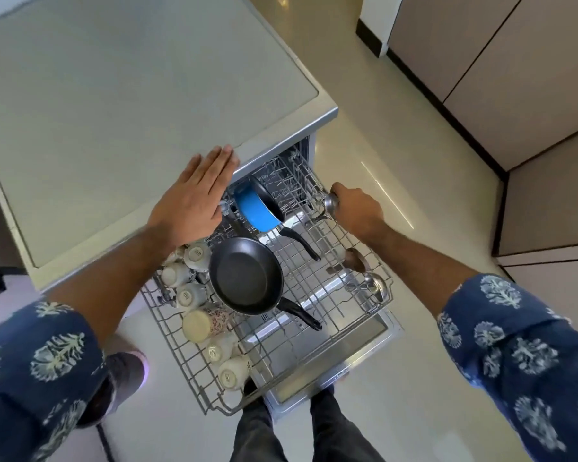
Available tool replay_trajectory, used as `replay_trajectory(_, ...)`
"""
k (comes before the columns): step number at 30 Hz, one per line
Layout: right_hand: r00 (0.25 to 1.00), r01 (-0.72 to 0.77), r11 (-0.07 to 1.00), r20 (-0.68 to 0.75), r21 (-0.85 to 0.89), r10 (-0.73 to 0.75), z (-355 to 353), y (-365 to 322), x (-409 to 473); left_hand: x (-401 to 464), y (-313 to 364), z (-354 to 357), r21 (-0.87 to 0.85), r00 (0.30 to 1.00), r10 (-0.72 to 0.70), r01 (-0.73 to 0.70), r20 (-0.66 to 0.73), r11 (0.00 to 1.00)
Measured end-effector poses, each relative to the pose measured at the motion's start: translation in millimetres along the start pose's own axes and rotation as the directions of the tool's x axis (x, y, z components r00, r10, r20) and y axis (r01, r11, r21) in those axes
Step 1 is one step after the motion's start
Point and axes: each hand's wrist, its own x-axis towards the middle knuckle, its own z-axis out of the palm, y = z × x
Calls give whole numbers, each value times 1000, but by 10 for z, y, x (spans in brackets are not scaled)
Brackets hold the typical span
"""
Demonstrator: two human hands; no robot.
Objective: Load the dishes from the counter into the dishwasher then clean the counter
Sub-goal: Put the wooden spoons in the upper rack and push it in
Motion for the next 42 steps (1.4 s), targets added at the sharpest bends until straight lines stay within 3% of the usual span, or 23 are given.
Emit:
replay_trajectory(3,998,19,987,62,-159,-10,95,-171,162,4,0,9,15,1000,7,-7,-16,1000)
replay_trajectory(6,997,17,983,74,-181,-4,212,-242,238,4,3,30,18,999,7,-7,-34,1000)
replay_trajectory(14,987,-34,999,157,-34,39,451,-139,308,11,46,19,44,997,25,-22,-72,999)
replay_trajectory(19,970,-9,997,241,83,-11,451,-103,370,-23,2,21,58,997,29,-25,-75,998)
replay_trajectory(29,991,-110,982,87,151,97,218,109,-183,-22,9,11,52,999,8,-6,-32,999)
replay_trajectory(34,994,-110,915,43,387,101,398,71,-1030,-78,137,-94,38,1000,-26,26,10,999)
replay_trajectory(37,988,-149,897,36,415,148,709,62,-1636,-306,591,-29,27,997,50,-52,55,998)
replay_trajectory(40,942,-314,786,71,532,329,1094,56,-2182,-769,1357,234,-251,982,151,-118,113,961)
replay_trajectory(42,865,-457,632,149,626,479,1408,97,-2424,-1102,1860,469,-514,960,170,-32,224,857)
